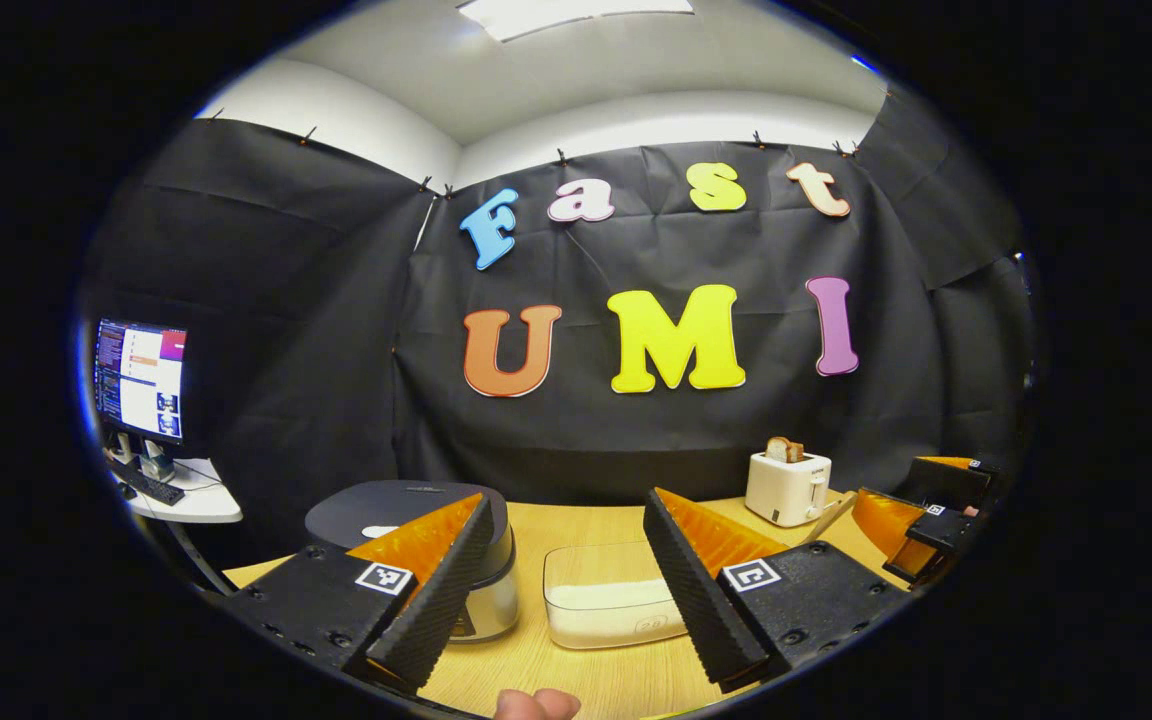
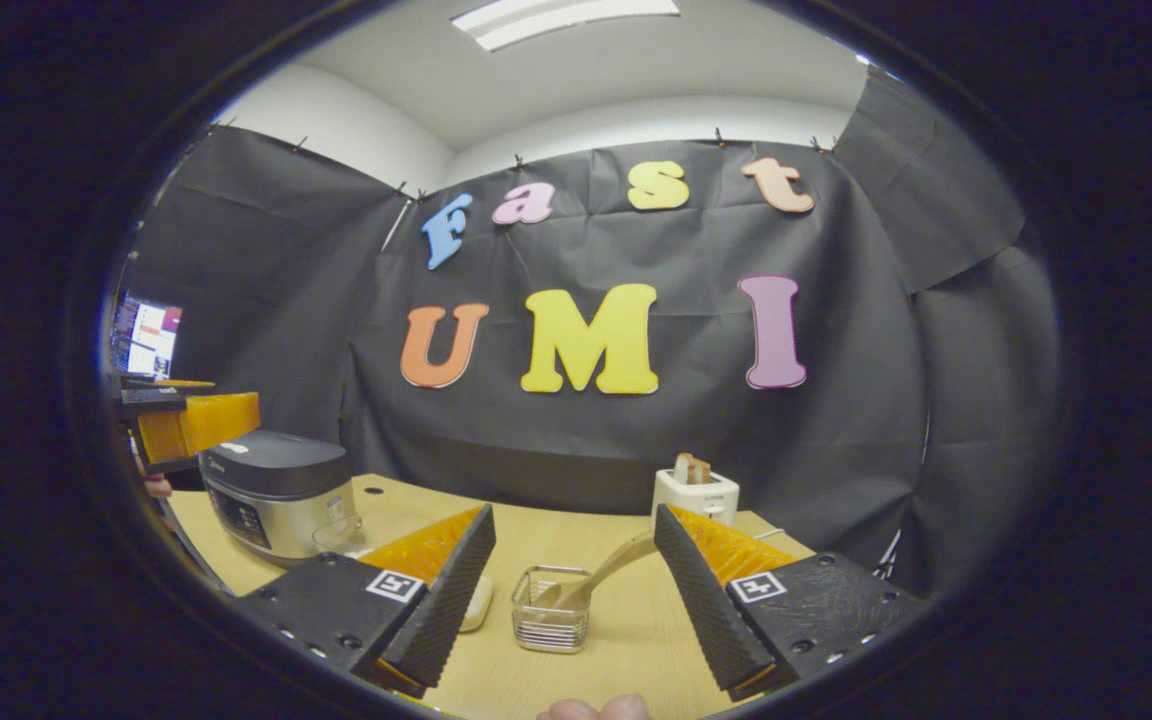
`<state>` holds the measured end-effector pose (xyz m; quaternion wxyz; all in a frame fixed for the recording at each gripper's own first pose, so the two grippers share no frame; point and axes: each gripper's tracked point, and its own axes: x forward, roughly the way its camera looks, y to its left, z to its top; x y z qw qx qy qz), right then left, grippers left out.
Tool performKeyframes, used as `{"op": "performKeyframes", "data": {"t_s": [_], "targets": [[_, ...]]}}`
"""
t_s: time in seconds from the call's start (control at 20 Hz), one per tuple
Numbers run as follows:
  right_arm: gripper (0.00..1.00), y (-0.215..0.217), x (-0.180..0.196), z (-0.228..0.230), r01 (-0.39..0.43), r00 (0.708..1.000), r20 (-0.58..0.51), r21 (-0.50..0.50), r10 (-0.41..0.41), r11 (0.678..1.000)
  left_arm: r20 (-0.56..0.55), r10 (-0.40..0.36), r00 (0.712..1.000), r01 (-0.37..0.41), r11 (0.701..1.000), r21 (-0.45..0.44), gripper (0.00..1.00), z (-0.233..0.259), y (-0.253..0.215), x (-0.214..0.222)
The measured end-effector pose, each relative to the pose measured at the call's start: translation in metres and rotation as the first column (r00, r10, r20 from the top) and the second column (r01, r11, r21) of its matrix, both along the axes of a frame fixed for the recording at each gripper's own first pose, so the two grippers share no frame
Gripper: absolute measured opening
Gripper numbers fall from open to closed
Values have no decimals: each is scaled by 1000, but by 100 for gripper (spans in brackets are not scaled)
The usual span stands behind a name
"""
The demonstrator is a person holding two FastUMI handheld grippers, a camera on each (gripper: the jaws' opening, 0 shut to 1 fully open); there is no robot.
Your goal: Close the left gripper, press the button to open the rice cooker; take a wooden spoon from the chopstick holder with the right hand, scoop a spoonful of rice and pour it into the rice cooker, then put the wooden spoon back into the chopstick holder.
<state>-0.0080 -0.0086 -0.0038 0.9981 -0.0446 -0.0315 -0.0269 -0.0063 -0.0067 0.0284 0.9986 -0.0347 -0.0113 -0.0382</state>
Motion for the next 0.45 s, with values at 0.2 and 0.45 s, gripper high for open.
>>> {"op": "performKeyframes", "data": {"t_s": [0.2, 0.45], "targets": [[95, 10, -5, 2, 9, 1000, -3, -10, -9, 1000, 0, -7, 1000, 7, 999, 32, 96, -3, 5, -7], [95, 18, -4, 15, 16, 1000, 11, -5, -15, 1000, 26, 5, 1000, -6, 999, 38, 96, 4, 15, -9]]}}
